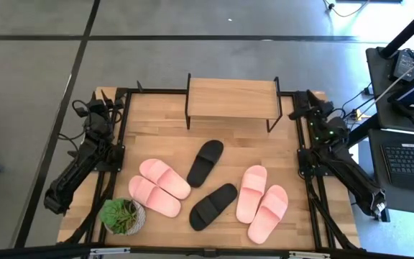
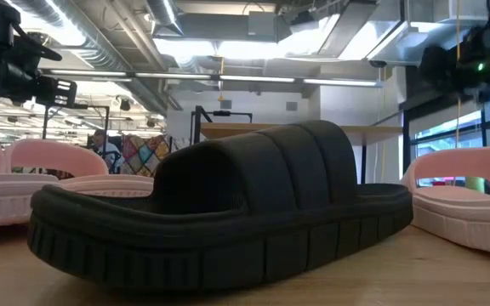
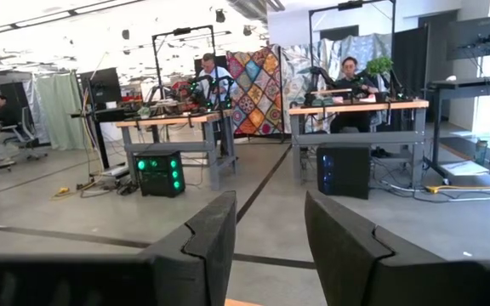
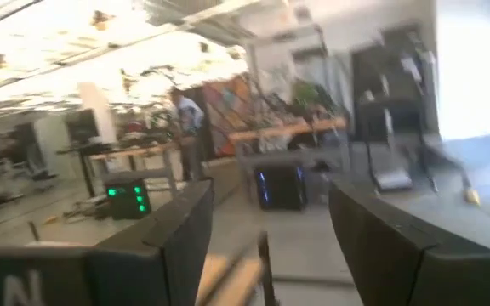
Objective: Pick and place slides into the shelf
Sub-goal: Put the pink slipper under the shelf
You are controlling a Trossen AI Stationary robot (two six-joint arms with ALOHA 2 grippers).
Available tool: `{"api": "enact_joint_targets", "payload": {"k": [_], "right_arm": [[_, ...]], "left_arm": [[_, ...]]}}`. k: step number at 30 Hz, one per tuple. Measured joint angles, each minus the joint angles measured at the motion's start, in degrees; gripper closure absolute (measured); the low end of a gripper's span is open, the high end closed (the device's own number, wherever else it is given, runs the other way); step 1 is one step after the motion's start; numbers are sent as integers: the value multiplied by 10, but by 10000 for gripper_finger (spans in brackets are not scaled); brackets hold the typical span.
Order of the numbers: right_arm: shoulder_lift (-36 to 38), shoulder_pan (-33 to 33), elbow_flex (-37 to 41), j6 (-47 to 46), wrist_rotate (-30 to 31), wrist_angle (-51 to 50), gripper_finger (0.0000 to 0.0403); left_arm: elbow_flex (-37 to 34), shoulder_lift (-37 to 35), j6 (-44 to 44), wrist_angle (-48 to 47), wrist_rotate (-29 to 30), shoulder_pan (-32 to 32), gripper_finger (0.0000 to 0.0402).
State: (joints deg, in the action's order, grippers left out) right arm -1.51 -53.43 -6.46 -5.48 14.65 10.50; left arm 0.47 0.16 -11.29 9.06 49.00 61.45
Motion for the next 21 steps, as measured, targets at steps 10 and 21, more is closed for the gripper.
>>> {"api": "enact_joint_targets", "payload": {"k": [10,21], "right_arm": [[-76,0,-198,107,-80,-96,169],[-253,0,-386,152,-196,-202,169]], "left_arm": [[0,0,1,0,4,0,267],[0,0,2,0,4,0,267]]}}
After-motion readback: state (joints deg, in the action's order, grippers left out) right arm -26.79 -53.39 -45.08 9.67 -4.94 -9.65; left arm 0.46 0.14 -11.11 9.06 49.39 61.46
